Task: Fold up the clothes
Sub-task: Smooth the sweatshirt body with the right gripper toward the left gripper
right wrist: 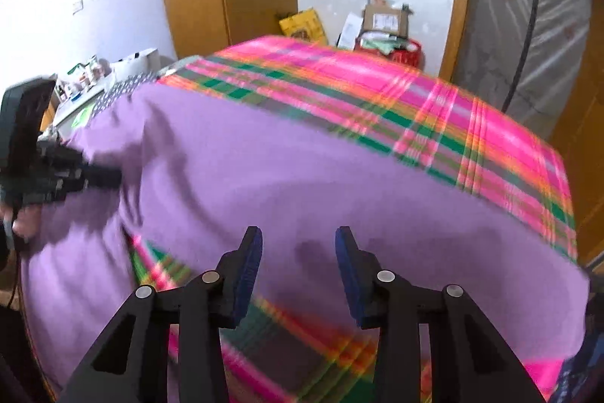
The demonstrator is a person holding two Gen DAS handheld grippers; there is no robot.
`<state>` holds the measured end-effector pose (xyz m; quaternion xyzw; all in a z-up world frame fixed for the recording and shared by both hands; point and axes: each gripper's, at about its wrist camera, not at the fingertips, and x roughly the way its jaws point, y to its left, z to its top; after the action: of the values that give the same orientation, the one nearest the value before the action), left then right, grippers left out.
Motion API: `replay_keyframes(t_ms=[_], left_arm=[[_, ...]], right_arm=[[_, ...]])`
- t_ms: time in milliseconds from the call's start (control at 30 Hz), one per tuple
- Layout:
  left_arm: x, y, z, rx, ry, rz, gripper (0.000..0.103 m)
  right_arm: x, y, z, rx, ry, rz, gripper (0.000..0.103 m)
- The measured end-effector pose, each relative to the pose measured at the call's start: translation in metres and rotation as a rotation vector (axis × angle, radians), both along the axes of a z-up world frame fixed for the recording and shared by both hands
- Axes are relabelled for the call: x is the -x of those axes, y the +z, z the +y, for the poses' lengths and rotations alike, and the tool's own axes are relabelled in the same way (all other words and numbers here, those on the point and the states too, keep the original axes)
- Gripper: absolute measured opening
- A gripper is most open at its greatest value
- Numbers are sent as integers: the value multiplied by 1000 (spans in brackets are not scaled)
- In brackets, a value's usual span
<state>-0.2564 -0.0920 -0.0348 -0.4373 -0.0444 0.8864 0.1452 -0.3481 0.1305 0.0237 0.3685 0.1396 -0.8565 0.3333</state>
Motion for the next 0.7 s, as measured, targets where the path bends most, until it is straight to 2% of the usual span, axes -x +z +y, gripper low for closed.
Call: replay_keyframes(t_ms=[167, 400, 533, 700], left_arm=[[-10, 13, -7, -28, 19, 44, 6], [-4, 3, -35, -33, 112, 7, 6], [-3, -3, -38, -42, 106, -3, 6], [-5, -6, -39, -52, 101, -10, 6]], right_arm=[[45, 6, -38, -2, 100, -8, 45], [99, -17, -99, -66, 232, -64, 45], [118, -33, -121, -111, 295, -104, 45], [126, -34, -126, -113, 333, -138, 44]])
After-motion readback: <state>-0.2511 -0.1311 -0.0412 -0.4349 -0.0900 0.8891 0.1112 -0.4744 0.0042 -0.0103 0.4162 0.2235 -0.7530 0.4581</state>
